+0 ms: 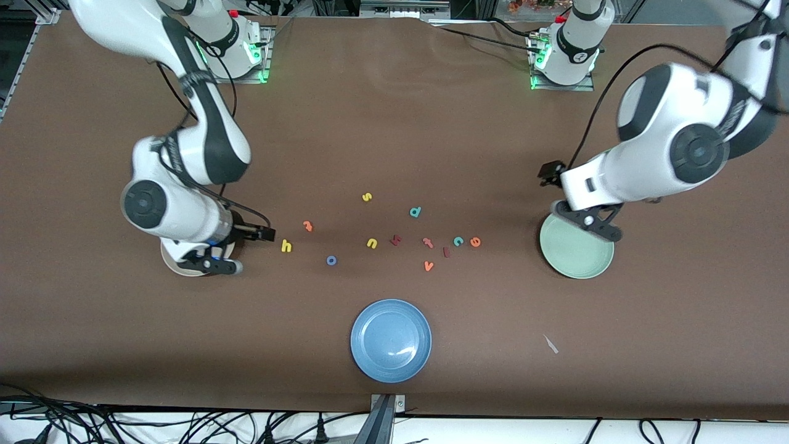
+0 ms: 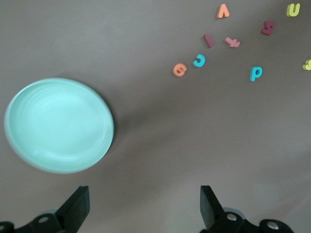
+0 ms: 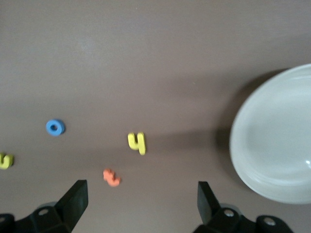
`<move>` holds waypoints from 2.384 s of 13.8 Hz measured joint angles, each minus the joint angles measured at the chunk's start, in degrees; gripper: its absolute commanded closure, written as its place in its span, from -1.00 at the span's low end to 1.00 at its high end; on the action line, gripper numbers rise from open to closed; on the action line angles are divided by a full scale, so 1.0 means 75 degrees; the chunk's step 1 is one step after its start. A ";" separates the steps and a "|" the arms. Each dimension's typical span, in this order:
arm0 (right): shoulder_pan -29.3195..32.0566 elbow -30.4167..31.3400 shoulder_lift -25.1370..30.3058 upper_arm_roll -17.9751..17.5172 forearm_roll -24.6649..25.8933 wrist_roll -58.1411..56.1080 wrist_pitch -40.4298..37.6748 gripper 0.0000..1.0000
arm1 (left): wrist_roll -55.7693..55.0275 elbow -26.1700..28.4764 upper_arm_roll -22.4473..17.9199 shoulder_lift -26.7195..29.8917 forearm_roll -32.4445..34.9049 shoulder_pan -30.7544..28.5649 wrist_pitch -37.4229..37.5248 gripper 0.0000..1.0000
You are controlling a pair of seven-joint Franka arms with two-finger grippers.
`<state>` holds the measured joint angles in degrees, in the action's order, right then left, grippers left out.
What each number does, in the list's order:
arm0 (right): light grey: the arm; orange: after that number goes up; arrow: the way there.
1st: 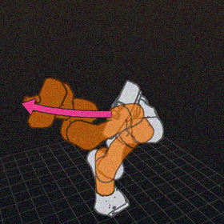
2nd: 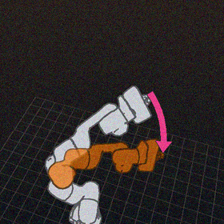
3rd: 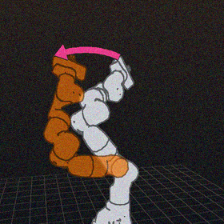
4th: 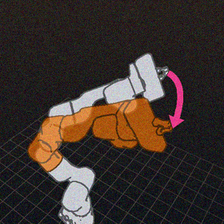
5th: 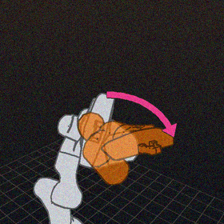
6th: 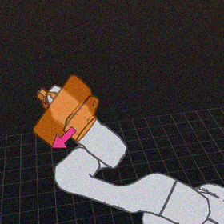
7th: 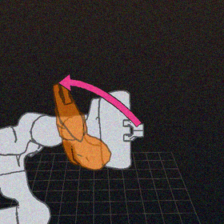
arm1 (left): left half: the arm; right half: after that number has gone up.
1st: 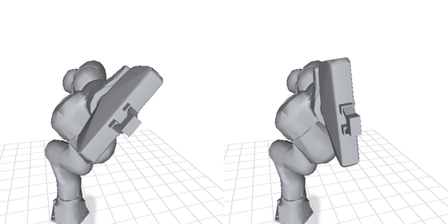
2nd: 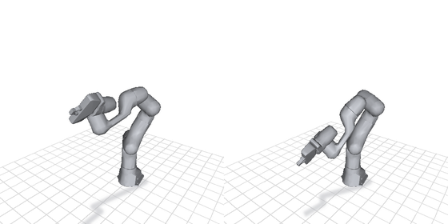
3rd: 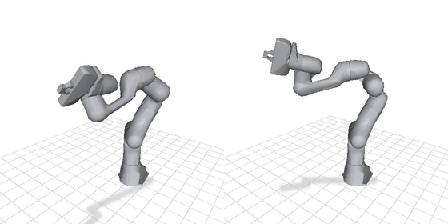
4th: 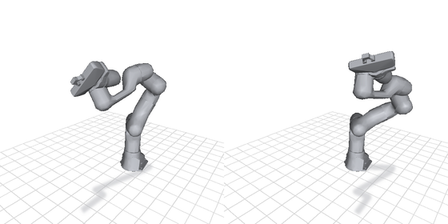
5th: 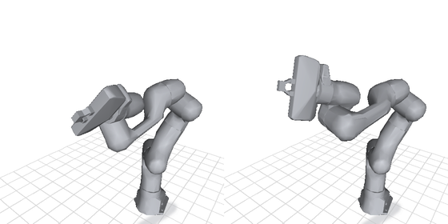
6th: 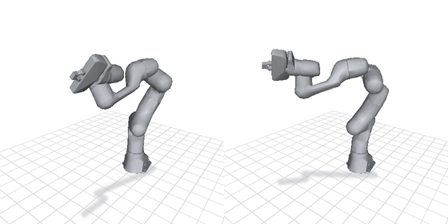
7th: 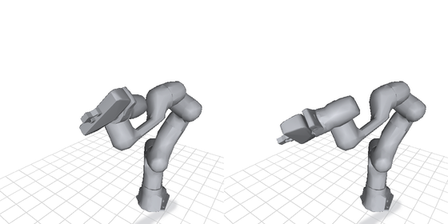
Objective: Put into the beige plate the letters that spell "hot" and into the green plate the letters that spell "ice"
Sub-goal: 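Reach the right gripper to the yellow 4 while the left reaches the orange e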
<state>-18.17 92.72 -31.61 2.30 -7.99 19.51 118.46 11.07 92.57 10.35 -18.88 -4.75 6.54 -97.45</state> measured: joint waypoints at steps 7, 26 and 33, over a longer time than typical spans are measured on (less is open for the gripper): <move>-0.0202 -0.0016 -0.0893 0.0003 -0.0001 0.1257 0.0965 -1.00 | 0.0027 0.0147 0.0052 -0.1798 0.0139 0.0941 -0.2618 -0.90; -0.0498 0.0952 -0.1118 0.0022 0.0008 0.1382 0.2749 -0.50 | 0.0050 0.0547 0.0051 -0.2983 0.1453 0.1373 -0.4713 -0.11; -0.0500 0.0958 -0.1063 0.0028 0.0008 0.1355 0.2696 0.20 | 0.0050 0.0545 0.0036 -0.3065 0.1809 0.1368 -0.4953 1.00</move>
<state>-21.92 99.90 -39.58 2.51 -7.93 29.67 138.68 11.44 96.65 10.62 -41.87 8.81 16.80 -134.60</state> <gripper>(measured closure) 0.445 0.749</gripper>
